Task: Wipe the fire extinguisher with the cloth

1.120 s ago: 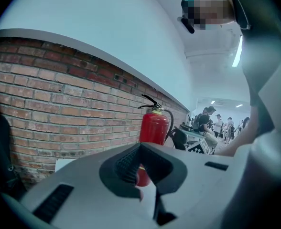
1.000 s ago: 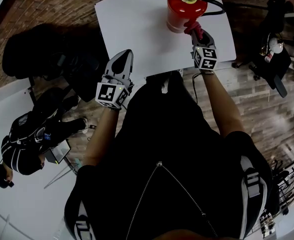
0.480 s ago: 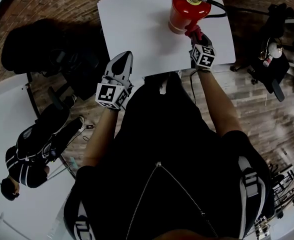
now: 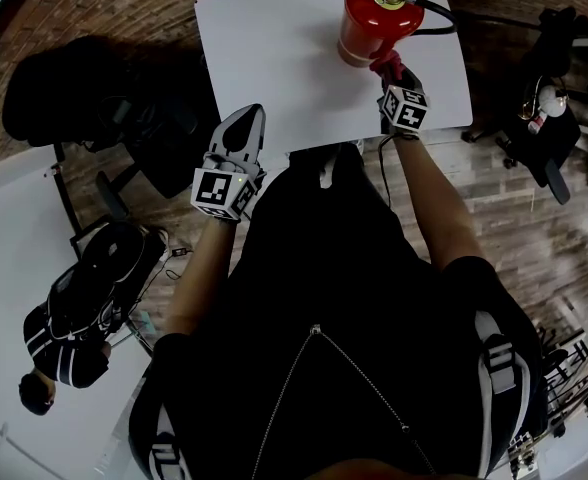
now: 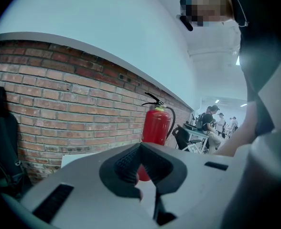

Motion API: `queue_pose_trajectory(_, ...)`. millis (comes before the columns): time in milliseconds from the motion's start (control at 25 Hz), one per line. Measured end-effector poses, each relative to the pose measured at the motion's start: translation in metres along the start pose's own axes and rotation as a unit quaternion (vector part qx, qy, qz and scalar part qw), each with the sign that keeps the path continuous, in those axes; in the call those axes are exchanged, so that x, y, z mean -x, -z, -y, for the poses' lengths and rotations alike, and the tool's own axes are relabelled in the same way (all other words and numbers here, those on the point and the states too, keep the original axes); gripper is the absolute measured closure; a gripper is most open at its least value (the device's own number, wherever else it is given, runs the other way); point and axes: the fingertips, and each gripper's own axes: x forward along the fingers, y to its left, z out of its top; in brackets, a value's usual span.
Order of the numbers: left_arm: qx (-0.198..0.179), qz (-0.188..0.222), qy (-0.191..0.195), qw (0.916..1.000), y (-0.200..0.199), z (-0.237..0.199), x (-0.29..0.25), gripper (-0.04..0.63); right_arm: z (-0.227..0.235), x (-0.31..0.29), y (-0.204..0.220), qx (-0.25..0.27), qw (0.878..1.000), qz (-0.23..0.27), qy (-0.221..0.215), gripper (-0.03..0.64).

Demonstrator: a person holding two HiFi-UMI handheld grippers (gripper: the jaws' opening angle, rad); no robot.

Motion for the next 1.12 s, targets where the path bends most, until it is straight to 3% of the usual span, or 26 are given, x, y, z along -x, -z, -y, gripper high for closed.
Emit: queue_pose_trajectory(1120, -0.008, -0.015, -0.021, 0.9996, 0.012, -0.009, 0.010, 0.578, 0.024, -0.054, 0.072, -0.068, 0.993, -0.093, 0.034, 0.514)
